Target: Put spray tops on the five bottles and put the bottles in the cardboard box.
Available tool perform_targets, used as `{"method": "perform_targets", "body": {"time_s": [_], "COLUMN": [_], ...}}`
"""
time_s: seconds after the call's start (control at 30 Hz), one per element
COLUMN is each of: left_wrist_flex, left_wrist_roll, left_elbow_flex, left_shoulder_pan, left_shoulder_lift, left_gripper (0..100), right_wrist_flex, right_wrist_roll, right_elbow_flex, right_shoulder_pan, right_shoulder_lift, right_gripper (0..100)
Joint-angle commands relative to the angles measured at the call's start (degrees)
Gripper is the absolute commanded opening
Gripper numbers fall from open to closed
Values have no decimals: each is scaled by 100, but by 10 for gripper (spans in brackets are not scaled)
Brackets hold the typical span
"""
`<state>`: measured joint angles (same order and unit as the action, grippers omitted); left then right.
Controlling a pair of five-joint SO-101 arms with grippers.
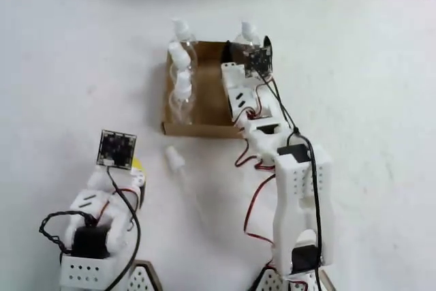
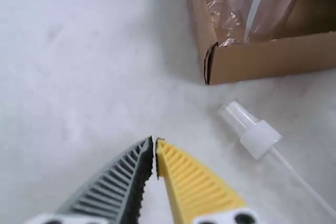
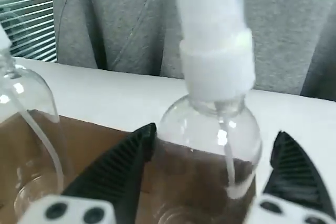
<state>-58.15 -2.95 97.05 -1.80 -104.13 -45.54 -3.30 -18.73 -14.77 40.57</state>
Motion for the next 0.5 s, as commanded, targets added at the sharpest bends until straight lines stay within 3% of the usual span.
{"method": "perform_targets", "body": {"time_s": [0.0,0.37,0.47], "left_wrist_flex": [97,97,97], "left_wrist_roll": [-53,-53,-53], "left_elbow_flex": [0,0,0], "left_shoulder_pan": [-66,-66,-66], "left_shoulder_lift": [-57,-57,-57], "left_gripper": [23,23,23], "right_wrist_flex": [57,963,1086], "right_wrist_roll": [-70,589,589], "right_elbow_flex": [-18,-132,-141], "right_shoulder_pan": [-22,-31,-31], "right_shoulder_lift": [-224,-1007,-1033], "right_gripper": [298,303,348]}}
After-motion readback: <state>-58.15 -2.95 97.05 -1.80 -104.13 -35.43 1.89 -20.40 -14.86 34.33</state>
